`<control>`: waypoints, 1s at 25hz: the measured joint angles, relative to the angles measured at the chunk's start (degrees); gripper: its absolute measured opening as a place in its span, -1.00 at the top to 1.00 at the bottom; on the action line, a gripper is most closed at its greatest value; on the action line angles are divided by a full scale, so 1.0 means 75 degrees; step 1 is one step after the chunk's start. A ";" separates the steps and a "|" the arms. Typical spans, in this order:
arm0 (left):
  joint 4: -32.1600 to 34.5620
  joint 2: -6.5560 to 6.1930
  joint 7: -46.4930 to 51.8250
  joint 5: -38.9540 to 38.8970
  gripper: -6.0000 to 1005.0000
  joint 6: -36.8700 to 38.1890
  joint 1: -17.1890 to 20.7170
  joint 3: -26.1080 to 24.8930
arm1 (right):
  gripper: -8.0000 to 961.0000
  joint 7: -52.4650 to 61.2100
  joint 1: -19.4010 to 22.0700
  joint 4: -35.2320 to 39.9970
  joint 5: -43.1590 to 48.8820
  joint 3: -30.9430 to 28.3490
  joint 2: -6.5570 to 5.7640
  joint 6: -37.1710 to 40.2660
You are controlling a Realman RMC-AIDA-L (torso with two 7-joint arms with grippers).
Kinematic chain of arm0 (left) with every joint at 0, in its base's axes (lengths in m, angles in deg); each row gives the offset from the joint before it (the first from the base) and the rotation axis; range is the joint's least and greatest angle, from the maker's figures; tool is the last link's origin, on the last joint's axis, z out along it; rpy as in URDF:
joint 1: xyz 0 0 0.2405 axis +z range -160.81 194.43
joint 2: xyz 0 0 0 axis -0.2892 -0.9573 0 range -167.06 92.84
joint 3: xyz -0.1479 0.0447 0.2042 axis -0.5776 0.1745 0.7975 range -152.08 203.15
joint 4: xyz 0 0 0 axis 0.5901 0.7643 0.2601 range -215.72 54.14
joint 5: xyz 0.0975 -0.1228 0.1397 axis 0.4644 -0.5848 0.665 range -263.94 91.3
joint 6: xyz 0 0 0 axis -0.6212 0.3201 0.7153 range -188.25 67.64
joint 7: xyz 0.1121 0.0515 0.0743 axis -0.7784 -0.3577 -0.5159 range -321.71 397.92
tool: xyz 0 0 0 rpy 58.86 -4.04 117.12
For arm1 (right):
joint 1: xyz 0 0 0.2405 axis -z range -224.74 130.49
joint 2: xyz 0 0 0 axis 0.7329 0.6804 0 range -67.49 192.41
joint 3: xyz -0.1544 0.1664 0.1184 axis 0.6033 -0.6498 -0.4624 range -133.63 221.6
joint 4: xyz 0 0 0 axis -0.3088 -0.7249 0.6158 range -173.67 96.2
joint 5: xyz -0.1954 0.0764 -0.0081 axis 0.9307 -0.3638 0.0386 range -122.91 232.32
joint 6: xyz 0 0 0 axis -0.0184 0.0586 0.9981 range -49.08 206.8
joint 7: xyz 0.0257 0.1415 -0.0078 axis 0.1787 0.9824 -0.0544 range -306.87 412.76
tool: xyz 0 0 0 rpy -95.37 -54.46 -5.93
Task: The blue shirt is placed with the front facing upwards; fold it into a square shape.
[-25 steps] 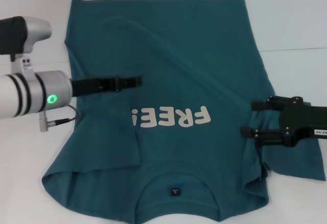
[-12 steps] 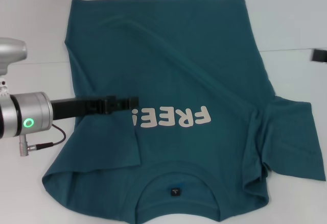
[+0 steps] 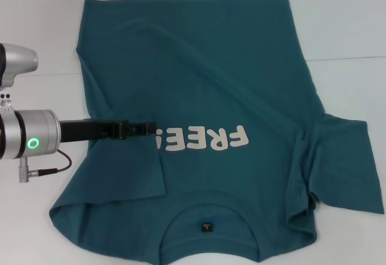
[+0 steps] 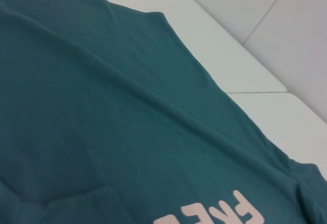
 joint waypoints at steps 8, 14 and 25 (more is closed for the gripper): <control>0.0035 0.0012 -0.0010 0.0445 -0.67 -0.0287 -0.0055 0.0042 | -0.71 0.0139 -0.0368 -0.0900 0.1165 0.0057 -0.0074 -0.0585; 0.0241 0.0011 -0.0005 0.0838 -0.67 -0.0281 -0.0241 0.0055 | -0.71 0.0150 -0.0622 -0.1339 0.1772 0.0076 -0.0005 -0.1002; -0.0018 0.0095 -0.1510 0.0893 -0.66 0.0228 -0.0271 0.0220 | -0.71 0.0053 -0.0701 -0.2088 0.1805 0.0599 0.0068 -0.1886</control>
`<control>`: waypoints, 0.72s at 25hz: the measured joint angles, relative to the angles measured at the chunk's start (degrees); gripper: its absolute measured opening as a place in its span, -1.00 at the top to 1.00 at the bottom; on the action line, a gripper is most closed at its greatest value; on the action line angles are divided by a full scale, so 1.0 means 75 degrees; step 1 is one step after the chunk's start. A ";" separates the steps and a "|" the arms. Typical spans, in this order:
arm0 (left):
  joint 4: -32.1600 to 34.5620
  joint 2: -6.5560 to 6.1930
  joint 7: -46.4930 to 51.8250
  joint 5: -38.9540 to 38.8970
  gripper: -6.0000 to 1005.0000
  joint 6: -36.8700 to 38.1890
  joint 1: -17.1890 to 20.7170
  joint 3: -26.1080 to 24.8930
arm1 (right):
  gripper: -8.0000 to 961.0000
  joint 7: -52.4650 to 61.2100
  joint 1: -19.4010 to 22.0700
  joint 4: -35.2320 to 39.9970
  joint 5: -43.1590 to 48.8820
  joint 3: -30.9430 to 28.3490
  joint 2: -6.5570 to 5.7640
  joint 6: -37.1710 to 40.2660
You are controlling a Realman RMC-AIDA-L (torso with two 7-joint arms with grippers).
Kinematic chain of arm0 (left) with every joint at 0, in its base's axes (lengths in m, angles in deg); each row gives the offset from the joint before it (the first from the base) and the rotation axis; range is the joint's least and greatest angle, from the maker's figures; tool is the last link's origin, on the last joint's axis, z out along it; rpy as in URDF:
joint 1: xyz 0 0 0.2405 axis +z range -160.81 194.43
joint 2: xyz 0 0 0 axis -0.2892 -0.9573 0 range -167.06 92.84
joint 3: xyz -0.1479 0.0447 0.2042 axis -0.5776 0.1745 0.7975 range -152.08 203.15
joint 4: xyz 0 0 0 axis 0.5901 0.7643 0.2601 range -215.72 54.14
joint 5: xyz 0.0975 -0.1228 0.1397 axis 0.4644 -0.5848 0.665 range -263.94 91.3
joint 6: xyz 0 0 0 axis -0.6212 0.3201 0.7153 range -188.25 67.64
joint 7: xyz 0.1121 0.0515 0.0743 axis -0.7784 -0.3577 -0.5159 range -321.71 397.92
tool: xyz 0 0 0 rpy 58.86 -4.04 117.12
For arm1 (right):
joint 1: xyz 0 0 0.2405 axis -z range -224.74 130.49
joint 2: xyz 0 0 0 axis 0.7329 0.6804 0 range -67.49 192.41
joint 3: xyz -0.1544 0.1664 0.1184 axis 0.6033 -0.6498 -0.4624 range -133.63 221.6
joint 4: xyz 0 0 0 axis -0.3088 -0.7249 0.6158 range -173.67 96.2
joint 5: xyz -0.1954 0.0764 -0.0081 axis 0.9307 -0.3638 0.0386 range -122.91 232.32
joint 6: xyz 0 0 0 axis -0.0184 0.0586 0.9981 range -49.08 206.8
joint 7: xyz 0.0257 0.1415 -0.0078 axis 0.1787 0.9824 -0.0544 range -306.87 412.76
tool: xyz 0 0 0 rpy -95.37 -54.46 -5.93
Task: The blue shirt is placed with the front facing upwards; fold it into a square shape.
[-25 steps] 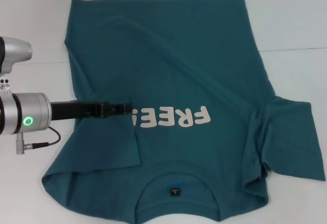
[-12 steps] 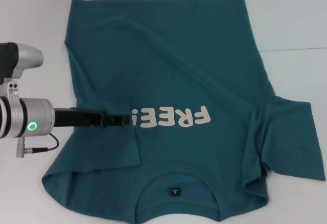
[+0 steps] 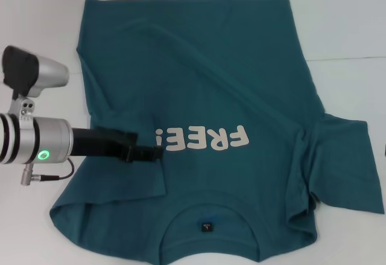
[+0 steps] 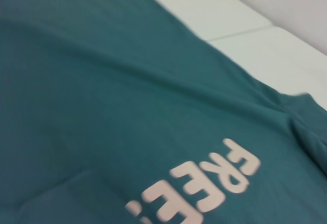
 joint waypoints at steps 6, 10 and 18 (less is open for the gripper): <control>-0.0910 0.0475 -0.2021 -0.0069 -0.67 0.0347 0.0334 0.0211 | -0.71 0.0062 -0.0058 -0.0014 0.0005 0.0137 0.0055 -0.0085; -0.0977 0.0491 -0.2269 -0.0432 -0.67 0.0295 0.0364 0.0472 | -0.71 0.0081 -0.0071 -0.0078 0.0005 0.0106 0.0111 -0.0165; -0.0740 0.0411 -0.3145 -0.1345 -0.67 0.0786 0.0409 -0.0047 | -0.71 0.0084 -0.0106 -0.0117 -0.0021 0.0126 0.0293 -0.0302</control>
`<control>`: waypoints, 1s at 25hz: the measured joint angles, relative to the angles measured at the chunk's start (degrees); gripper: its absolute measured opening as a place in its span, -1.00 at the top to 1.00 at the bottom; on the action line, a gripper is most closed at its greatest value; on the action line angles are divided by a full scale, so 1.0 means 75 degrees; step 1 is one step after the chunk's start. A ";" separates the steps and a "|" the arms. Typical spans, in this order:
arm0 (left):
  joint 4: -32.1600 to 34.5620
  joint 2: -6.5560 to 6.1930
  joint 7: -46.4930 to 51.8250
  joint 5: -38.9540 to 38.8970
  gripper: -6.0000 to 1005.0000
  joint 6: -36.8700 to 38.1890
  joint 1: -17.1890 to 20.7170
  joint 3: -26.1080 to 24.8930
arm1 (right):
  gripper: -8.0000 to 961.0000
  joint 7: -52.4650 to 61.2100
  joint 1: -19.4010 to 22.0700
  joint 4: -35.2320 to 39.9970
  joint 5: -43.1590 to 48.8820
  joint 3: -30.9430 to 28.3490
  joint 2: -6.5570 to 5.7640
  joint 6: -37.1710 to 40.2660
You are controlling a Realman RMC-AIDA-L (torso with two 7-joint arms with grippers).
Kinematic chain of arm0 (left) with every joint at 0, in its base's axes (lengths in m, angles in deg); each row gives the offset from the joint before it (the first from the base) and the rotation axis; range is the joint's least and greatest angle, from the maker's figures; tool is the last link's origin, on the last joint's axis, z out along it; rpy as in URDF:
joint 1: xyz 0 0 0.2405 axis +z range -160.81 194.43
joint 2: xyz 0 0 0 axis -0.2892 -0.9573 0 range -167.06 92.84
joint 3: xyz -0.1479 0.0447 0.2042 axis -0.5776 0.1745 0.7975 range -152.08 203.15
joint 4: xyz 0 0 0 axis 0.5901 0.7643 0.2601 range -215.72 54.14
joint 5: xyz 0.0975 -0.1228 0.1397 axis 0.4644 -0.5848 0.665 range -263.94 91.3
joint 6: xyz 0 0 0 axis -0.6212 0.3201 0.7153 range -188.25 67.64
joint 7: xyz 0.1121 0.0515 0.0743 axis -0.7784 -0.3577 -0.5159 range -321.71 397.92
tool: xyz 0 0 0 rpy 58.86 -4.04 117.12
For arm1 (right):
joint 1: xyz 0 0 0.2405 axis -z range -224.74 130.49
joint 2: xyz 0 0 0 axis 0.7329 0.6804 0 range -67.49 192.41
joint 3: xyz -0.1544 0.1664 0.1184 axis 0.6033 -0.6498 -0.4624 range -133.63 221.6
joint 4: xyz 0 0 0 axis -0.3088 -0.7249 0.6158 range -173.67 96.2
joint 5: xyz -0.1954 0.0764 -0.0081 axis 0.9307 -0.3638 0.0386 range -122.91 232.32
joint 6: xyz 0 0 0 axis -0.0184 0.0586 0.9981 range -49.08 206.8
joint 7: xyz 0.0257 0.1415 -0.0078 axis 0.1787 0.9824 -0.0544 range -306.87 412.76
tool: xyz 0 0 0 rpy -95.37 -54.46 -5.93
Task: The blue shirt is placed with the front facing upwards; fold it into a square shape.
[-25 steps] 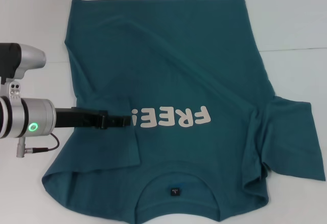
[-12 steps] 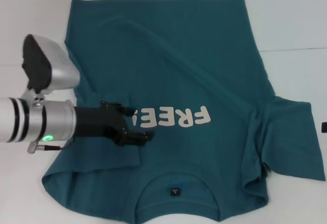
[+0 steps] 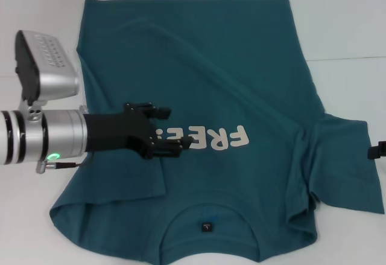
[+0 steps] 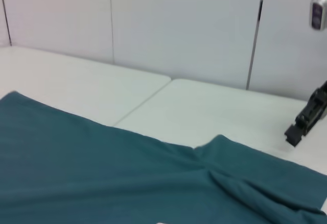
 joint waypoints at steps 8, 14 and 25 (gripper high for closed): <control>0.0539 -0.0139 -0.0461 -0.0030 -0.67 0.0067 -0.0097 -0.0545 | -0.71 0.0005 -0.0053 0.0000 -0.0033 -0.0045 0.0016 -0.0046; 0.0571 -0.0123 -0.0533 -0.0034 -0.67 0.0072 -0.0080 -0.0606 | -0.71 0.0024 -0.0076 0.0000 -0.0015 -0.0049 -0.0003 -0.0159; 0.0589 -0.0079 -0.0632 -0.0036 -0.67 -0.0022 -0.0026 -0.0604 | -0.71 0.0086 -0.0068 -0.0001 0.0007 -0.0001 0.0000 -0.0391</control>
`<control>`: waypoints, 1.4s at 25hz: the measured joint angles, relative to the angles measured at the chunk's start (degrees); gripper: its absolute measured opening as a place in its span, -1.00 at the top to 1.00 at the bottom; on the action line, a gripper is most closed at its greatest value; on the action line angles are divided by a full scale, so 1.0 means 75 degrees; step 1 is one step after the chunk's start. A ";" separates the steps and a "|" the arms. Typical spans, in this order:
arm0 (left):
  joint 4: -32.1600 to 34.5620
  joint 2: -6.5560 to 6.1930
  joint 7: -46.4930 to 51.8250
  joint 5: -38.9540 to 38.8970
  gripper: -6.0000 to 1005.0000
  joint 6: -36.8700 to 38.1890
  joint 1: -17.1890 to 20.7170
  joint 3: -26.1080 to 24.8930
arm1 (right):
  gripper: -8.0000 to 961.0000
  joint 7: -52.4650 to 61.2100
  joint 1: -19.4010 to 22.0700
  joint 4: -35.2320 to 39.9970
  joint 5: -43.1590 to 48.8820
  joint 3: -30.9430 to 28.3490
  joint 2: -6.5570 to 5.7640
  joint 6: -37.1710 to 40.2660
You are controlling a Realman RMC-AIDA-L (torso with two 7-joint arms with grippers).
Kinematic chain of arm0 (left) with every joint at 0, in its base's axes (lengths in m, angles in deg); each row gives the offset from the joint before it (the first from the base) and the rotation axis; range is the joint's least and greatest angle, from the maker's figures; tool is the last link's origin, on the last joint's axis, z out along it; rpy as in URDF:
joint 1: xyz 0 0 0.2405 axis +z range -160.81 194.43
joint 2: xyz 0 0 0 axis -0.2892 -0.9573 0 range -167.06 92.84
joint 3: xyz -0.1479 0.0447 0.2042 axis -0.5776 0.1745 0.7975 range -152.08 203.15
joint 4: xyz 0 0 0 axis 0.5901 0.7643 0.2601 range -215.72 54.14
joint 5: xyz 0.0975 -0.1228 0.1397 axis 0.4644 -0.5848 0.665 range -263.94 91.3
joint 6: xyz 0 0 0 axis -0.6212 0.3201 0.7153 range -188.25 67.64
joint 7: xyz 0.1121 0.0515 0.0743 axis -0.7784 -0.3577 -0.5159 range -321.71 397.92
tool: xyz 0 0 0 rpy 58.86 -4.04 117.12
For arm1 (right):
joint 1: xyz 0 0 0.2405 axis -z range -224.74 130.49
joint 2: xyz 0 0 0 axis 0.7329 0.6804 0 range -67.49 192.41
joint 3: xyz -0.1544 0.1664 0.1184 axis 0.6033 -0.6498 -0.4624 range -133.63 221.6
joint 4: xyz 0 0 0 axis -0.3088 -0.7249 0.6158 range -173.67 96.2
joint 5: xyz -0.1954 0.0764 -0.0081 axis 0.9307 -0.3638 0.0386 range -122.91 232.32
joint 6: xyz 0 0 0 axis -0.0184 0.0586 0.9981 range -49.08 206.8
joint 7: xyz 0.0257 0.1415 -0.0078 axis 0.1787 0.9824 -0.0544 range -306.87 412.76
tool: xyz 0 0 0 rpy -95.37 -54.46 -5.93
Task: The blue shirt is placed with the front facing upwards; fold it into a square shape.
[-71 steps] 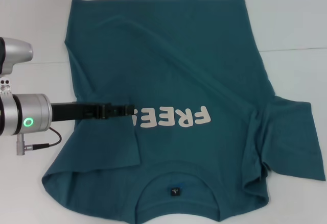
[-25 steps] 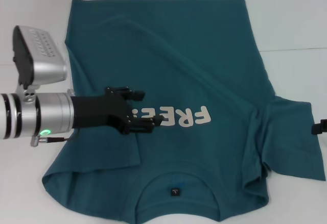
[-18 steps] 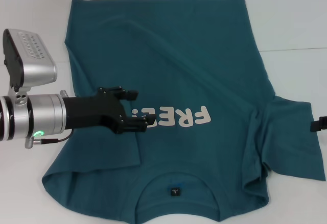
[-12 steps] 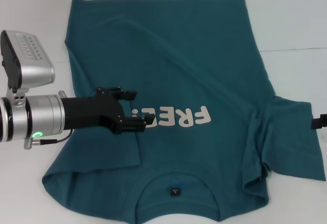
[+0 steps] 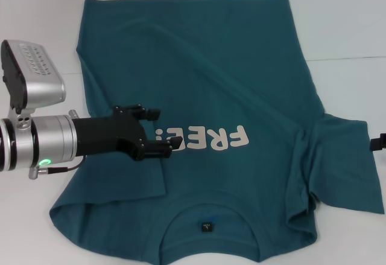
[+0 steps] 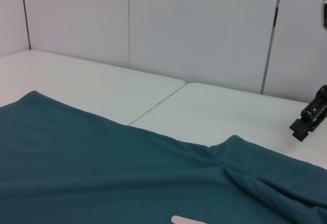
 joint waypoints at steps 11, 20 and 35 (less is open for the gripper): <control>0.0034 0.0011 -0.0007 0.0000 -0.67 -0.0122 0.0001 0.0000 | -0.71 -0.0025 -0.0089 -0.0360 -0.0001 0.0207 0.0109 -0.0587; 0.0056 0.0012 -0.0007 0.0000 -0.67 -0.0125 0.0001 0.0000 | -0.71 -0.0054 -0.0150 -0.0418 -0.0001 0.0222 0.0250 -0.0806; 0.0140 -0.0021 -0.0007 0.0000 -0.67 -0.0126 0.0036 0.0000 | -0.71 -0.0209 -0.0211 -0.0679 -0.0410 0.0156 0.0332 -0.0891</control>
